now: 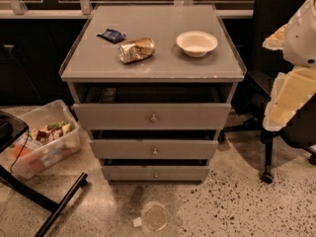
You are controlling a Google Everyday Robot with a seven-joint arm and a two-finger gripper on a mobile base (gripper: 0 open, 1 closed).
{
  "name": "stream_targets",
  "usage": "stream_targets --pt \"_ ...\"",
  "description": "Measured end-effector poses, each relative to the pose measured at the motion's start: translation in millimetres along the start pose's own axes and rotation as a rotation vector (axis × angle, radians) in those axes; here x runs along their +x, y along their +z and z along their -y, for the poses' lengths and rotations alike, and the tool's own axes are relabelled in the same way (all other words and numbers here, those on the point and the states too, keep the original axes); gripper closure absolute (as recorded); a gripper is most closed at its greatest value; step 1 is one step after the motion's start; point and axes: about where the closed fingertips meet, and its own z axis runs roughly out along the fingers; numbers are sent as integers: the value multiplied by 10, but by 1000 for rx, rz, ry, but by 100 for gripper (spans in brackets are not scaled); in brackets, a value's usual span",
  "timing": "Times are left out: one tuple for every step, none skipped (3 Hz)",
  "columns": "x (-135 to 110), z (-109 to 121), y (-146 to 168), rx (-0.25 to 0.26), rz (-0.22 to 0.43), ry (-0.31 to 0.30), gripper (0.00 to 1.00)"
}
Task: Open middle drawer
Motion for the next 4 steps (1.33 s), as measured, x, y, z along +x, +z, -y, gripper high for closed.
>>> stream_targets --pt "-26 -53 290 5 42 94 0" --pt "-91 -221 923 -16 80 244 0" --pt "-121 -572 1588 -56 103 431 0" --pt "-169 -824 2451 -111 104 571 0"
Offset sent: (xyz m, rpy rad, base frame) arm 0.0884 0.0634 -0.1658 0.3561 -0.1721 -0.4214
